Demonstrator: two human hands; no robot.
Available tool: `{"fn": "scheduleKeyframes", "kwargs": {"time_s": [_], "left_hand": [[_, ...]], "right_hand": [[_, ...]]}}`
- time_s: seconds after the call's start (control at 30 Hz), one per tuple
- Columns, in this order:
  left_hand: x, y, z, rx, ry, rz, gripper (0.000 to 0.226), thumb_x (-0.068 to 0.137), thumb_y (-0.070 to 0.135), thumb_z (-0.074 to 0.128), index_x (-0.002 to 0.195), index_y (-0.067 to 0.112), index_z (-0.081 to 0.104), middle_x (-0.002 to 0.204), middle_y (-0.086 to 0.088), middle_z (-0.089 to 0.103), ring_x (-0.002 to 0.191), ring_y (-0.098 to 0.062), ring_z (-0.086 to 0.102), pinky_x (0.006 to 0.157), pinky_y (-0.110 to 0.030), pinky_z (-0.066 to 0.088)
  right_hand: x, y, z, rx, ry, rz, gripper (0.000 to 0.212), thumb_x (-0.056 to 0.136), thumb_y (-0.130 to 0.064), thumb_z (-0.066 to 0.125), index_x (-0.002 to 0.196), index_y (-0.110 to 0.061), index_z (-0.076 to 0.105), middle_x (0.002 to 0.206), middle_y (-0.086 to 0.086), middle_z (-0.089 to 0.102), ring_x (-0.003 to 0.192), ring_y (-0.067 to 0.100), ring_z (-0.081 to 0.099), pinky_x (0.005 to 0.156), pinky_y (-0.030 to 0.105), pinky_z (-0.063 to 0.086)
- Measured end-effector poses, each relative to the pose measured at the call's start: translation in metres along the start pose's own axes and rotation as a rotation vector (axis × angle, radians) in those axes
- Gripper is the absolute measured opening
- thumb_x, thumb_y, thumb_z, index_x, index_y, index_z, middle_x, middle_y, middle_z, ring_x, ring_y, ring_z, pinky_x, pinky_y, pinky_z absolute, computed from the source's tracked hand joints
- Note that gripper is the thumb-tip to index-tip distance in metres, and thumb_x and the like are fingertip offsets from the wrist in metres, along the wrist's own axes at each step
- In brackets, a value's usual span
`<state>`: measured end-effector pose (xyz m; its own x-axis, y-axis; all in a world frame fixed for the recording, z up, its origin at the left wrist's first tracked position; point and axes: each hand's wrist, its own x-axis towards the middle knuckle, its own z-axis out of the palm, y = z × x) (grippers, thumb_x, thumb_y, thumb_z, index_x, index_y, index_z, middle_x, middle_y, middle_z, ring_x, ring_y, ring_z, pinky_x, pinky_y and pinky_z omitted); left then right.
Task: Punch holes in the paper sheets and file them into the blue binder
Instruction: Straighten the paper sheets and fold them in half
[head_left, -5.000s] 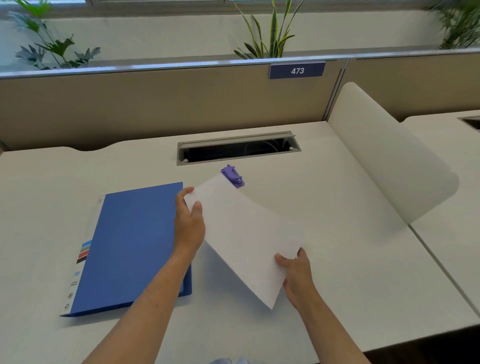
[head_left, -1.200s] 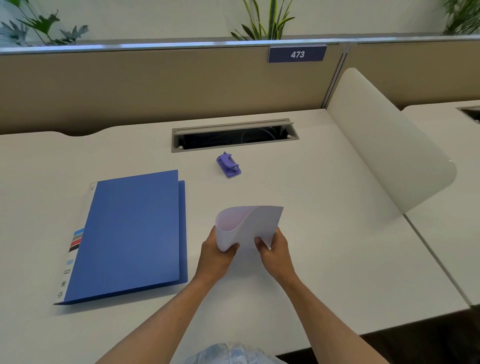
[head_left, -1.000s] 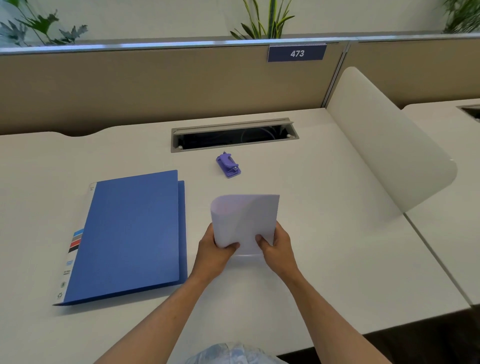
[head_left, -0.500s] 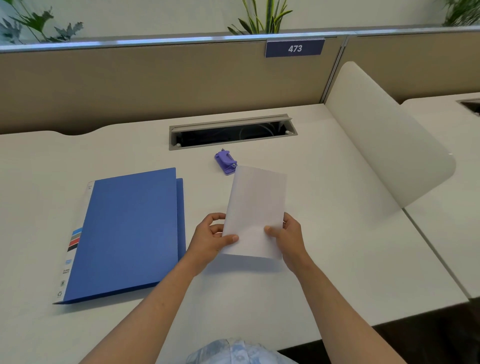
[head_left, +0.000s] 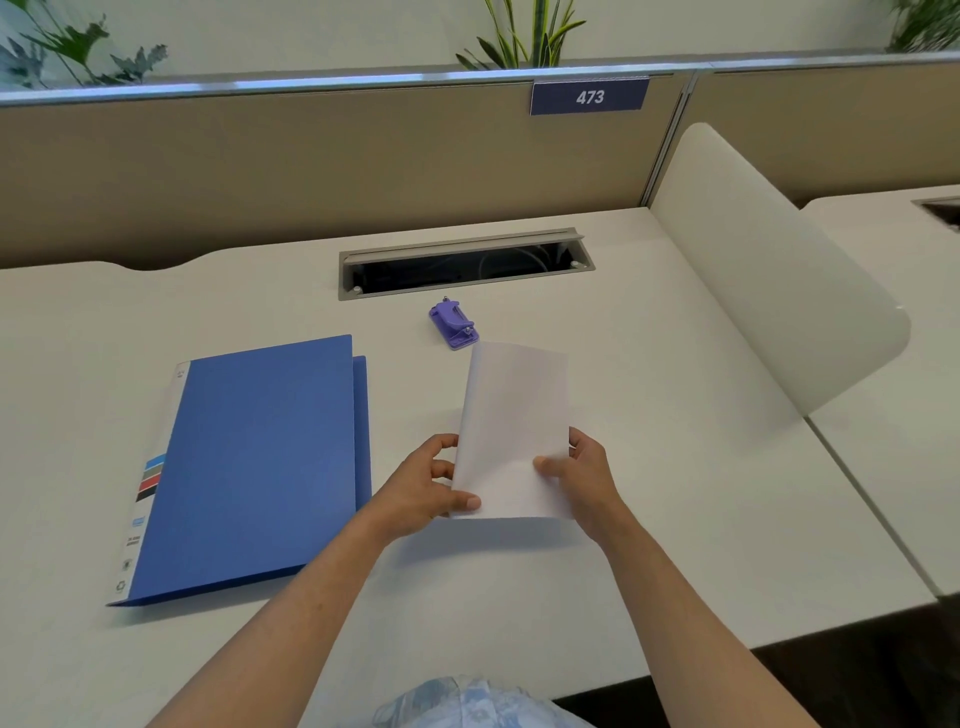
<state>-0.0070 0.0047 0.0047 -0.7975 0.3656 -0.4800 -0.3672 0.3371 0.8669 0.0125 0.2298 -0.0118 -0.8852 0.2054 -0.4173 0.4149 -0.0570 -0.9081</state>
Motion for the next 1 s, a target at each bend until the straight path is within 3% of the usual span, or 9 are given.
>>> {"fn": "scheduleKeyframes", "kwargs": {"time_s": [0.07,0.17,0.23,0.37,0.5,0.67,0.83,1.0], "left_hand": [[-0.002,-0.002,-0.001,0.006,-0.026,0.009,0.079,0.074,0.008,0.082,0.136,0.031,0.039,0.111,-0.008,0.067,0.093,-0.024,0.072,0.082,-0.031,0.056],[-0.005,-0.004,-0.001,-0.008,-0.045,0.025,0.082,0.076,0.004,0.080,0.140,0.031,0.036,0.113,-0.009,0.066,0.092,-0.024,0.073,0.087,-0.034,0.056],[-0.006,-0.004,0.000,-0.017,-0.029,0.044,0.081,0.076,0.003,0.080,0.139,0.031,0.037,0.117,-0.009,0.063,0.091,-0.025,0.073,0.081,-0.035,0.059],[-0.005,-0.006,0.005,-0.034,0.063,0.075,0.072,0.076,0.002,0.079,0.131,0.034,0.045,0.117,-0.005,0.062,0.091,-0.030,0.071,0.055,-0.032,0.058],[-0.003,-0.009,0.007,-0.041,0.089,0.043,0.068,0.076,-0.002,0.078,0.129,0.030,0.049,0.109,-0.012,0.064,0.078,-0.031,0.074,0.063,-0.037,0.061],[-0.003,-0.014,0.007,-0.020,0.185,0.040,0.061,0.076,0.002,0.079,0.125,0.024,0.051,0.070,-0.016,0.065,0.067,-0.033,0.072,0.069,-0.039,0.062],[-0.009,-0.017,0.009,0.098,0.213,0.043,0.046,0.078,0.014,0.080,0.111,0.024,0.050,0.060,-0.006,0.067,0.052,-0.024,0.068,0.058,-0.032,0.059],[-0.015,-0.020,0.005,0.085,0.260,0.075,0.044,0.075,0.025,0.082,0.106,0.020,0.051,0.063,-0.013,0.066,0.046,-0.025,0.061,0.048,-0.034,0.056]], "right_hand": [[0.000,0.000,-0.002,0.011,-0.004,0.008,0.033,0.078,0.008,0.061,0.103,-0.012,0.069,0.099,0.011,0.076,0.090,0.031,0.072,0.080,0.046,0.058],[0.000,0.000,-0.004,0.018,-0.012,0.012,0.033,0.079,0.010,0.061,0.103,-0.010,0.069,0.100,0.013,0.076,0.086,0.029,0.071,0.080,0.045,0.059],[0.000,0.001,-0.005,0.021,-0.009,0.012,0.032,0.079,0.010,0.061,0.102,-0.010,0.069,0.100,0.014,0.076,0.085,0.028,0.071,0.080,0.045,0.058],[0.001,0.002,-0.005,0.039,-0.005,0.006,0.032,0.079,0.011,0.061,0.103,-0.009,0.069,0.101,0.014,0.076,0.089,0.031,0.072,0.081,0.046,0.059],[0.000,0.001,-0.005,0.028,-0.005,0.006,0.031,0.080,0.010,0.061,0.102,-0.010,0.069,0.099,0.012,0.076,0.085,0.026,0.072,0.075,0.039,0.059],[-0.001,0.005,-0.005,0.084,-0.002,0.027,0.031,0.081,0.012,0.060,0.104,-0.006,0.067,0.099,0.014,0.076,0.086,0.031,0.071,0.080,0.045,0.058],[-0.004,0.007,-0.002,0.085,-0.001,0.037,0.031,0.080,0.012,0.060,0.104,-0.007,0.068,0.103,0.016,0.075,0.090,0.033,0.071,0.085,0.049,0.057],[-0.009,0.010,0.000,0.129,0.024,0.065,0.034,0.081,0.014,0.059,0.109,-0.003,0.066,0.106,0.018,0.074,0.093,0.035,0.071,0.083,0.045,0.058]]}}
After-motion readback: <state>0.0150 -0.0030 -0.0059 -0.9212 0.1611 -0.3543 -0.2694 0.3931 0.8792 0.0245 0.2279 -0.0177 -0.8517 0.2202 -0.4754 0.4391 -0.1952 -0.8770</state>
